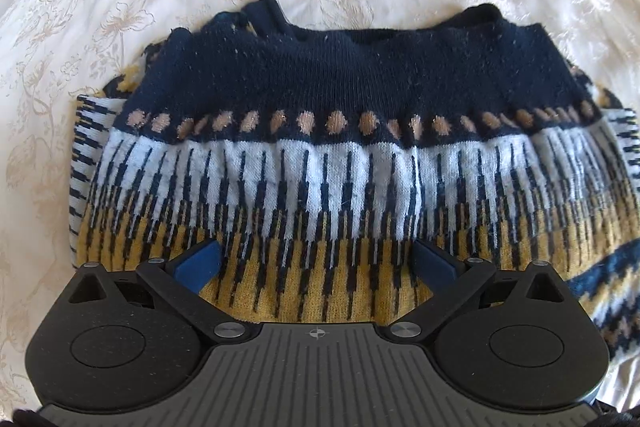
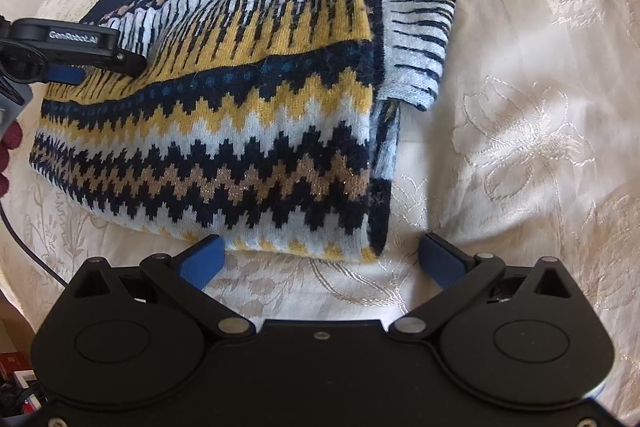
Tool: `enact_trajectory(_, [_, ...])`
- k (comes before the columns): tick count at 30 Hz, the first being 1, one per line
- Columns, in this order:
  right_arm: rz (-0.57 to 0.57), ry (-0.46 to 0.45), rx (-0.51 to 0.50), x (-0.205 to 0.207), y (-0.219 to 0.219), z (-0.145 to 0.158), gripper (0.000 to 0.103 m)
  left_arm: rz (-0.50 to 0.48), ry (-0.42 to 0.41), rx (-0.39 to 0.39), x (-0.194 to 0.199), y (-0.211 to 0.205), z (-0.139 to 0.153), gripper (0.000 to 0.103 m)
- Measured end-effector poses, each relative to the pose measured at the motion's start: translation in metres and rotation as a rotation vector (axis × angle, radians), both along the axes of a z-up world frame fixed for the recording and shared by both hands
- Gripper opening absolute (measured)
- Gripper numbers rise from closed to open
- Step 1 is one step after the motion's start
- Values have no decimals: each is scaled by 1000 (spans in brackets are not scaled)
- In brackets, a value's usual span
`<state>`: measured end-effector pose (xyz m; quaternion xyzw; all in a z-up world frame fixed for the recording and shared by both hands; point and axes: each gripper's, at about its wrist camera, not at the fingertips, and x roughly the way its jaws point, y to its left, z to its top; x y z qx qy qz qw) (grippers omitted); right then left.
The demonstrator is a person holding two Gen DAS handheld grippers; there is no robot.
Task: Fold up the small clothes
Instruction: 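Move both open grippers to the folded edge of the sweater, then grasp the sweater side with the right gripper and fold it over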
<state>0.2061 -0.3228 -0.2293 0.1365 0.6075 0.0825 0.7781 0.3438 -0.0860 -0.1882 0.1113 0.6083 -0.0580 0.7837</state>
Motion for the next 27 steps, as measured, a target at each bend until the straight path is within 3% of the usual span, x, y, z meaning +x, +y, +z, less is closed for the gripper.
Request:
enact_trajectory(4, [-14,5,47,2,-14,0,103,5,15,11,4,-4,-3,103])
enact_trajectory(7, [-47,8,137,8,-32,2,103,10,24,10,6,-4,-5,103])
enact_trajectory(16, [-308,-100,373,8,-107,13,103,22,21,5,12,-6,-17,103])
enact_trajectory(27, [-253,-106,506,68,-104,-11,103,39,19,-14,12,3,-19,103])
